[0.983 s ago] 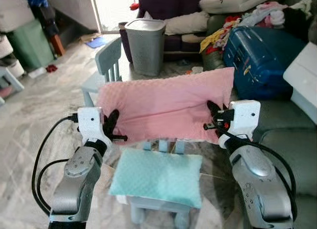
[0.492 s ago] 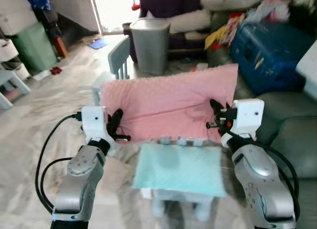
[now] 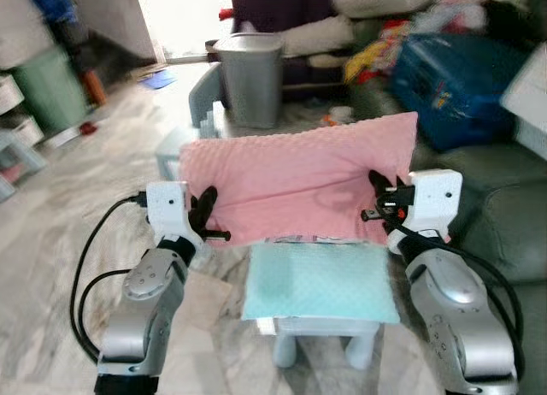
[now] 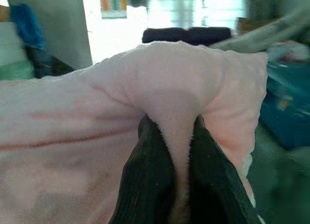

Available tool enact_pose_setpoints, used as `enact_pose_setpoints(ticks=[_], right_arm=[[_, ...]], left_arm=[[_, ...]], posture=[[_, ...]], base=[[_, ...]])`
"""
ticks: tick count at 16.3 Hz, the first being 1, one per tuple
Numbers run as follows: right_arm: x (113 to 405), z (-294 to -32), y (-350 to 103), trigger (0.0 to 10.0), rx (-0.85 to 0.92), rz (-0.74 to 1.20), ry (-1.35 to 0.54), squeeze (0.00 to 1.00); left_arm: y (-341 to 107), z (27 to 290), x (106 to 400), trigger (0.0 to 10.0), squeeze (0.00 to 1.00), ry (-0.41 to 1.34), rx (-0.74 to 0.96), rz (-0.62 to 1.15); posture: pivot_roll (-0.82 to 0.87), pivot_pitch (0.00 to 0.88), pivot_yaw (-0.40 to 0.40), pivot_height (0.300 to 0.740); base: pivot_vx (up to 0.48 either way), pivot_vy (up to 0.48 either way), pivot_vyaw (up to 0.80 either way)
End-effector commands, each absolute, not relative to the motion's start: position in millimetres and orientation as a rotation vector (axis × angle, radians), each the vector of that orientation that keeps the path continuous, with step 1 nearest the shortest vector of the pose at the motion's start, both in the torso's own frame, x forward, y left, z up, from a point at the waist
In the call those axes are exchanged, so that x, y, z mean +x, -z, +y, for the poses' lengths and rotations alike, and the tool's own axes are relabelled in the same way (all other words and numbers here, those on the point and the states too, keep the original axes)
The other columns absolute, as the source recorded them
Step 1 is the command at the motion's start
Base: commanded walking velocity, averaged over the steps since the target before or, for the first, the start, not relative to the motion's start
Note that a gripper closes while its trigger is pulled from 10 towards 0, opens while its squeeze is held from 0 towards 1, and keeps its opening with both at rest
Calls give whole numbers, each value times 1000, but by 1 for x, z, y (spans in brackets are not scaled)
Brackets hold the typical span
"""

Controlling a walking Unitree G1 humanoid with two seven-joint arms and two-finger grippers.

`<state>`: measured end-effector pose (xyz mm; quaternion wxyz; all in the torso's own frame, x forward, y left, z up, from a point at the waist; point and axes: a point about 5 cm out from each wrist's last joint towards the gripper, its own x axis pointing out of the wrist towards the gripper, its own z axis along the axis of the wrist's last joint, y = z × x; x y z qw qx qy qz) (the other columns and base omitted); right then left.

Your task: Move the pillow to the sofa

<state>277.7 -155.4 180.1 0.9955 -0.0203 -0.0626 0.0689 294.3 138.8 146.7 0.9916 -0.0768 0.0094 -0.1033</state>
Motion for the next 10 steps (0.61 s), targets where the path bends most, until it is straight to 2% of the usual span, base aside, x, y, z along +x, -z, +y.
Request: enact_pose_setpoints(ticks=[1,3,5,10], right_arm=[[278,-159,-188,10000,-39,-153,-119,0],[279,-159,-188,10000,-39,-151,-121,0],[280,-159,-188,10000,-40,-150,-124,0],[281,-159,-189,10000,-44,-150,-127,0]], left_arm=[[-150,144,297,10000,0,180,-154,4],[-149,145,298,10000,0,160,-179,9],[-146,144,298,10000,0,174,-282,58],[-145,143,300,10000,0,161,-241,53]], posture=[[-128,10,64,740],[-130,8,62,740],[-130,8,61,740],[-134,0,55,740]], base=[[0,0,-800],[0,0,-800],[0,0,-800],[0,0,-800]])
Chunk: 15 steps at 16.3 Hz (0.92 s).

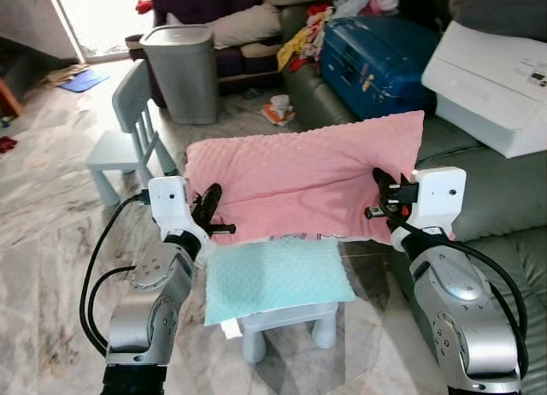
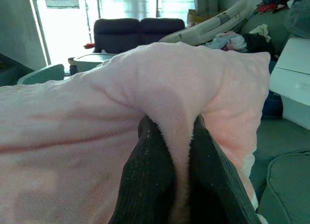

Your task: Move the pillow to the sofa

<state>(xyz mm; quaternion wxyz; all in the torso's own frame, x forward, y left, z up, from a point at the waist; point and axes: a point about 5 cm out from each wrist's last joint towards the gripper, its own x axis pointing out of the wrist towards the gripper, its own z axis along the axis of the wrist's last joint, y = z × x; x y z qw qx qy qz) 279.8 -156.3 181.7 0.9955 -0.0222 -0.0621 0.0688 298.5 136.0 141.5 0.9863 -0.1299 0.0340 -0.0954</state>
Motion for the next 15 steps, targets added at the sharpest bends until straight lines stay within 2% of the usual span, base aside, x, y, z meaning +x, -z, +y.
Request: enact_pose_setpoints(ticks=[1,3,13,15], right_arm=[[282,-159,-189,10000,-44,-150,-128,0],[283,-158,-190,10000,-46,-154,-134,0],[282,-157,-190,10000,-48,-162,-149,0],[282,-156,-190,10000,-48,-161,-150,0]], left_arm=[[-145,142,300,10000,0,162,-244,57],[-143,143,301,10000,0,151,-244,70],[-143,140,302,10000,0,149,-230,65],[-142,141,302,10000,0,141,-218,66]], posture=[[-133,0,54,740],[-133,0,53,740],[-138,0,53,740],[-139,0,53,740]], base=[[0,0,-800],[0,0,-800],[0,0,0],[-253,0,0]])
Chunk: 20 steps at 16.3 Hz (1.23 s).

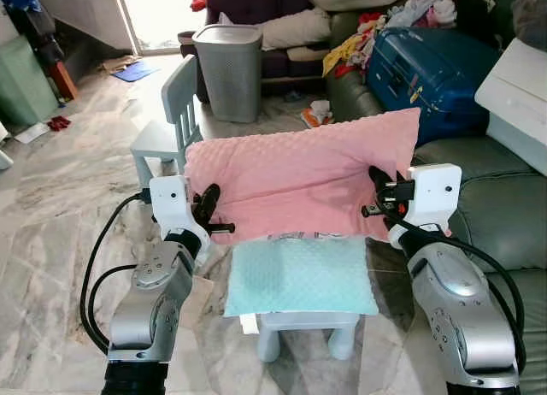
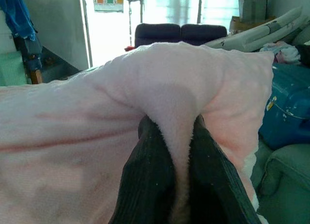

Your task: Move the pillow to the sofa

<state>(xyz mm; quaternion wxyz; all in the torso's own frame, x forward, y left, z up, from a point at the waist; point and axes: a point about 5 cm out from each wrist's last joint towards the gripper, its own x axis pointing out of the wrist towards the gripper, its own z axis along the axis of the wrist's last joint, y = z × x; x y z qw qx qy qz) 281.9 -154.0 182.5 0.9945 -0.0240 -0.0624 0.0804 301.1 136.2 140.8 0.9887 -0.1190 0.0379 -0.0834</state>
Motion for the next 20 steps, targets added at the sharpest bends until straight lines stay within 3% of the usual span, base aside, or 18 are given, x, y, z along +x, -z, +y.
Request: enact_pose_setpoints(ticks=[1,20], right_arm=[[282,-156,-190,10000,-48,-161,-150,0],[281,-158,-190,10000,-47,-164,-135,0]], left_arm=[[-142,141,302,10000,0,140,-217,67],[-142,141,305,10000,0,143,-218,67]], posture=[[-139,0,53,740],[-147,0,63,740]], base=[[-262,0,0],[-273,0,0]])
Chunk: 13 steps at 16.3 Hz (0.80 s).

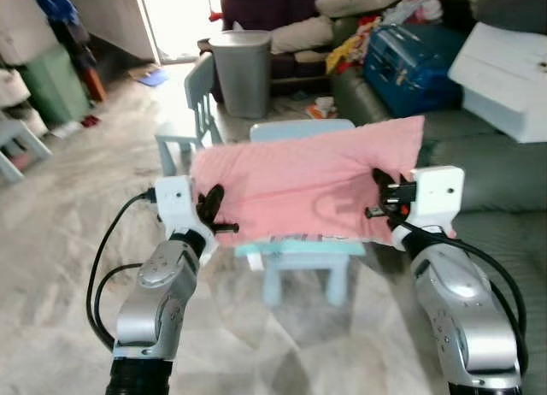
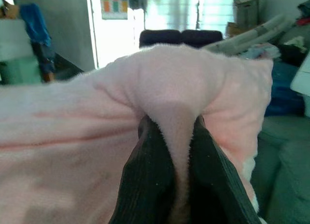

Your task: Move the pillow to the sofa

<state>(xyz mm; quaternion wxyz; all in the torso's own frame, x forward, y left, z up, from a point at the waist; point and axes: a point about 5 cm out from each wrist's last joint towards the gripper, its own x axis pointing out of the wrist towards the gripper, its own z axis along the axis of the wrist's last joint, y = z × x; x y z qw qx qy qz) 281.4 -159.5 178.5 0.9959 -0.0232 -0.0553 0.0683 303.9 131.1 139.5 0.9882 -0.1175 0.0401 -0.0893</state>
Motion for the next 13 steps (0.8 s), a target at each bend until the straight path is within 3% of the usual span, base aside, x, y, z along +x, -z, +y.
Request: enact_pose_setpoints(ticks=[1,13], right_arm=[[281,-158,-190,10000,-48,-165,-134,0],[285,-157,-191,10000,-51,-169,-142,0]], left_arm=[[-142,141,305,10000,0,144,-218,67],[-142,142,307,10000,0,138,-217,61]], posture=[[-147,0,64,740],[-142,0,59,740]], base=[[-274,0,0],[-254,0,0]])
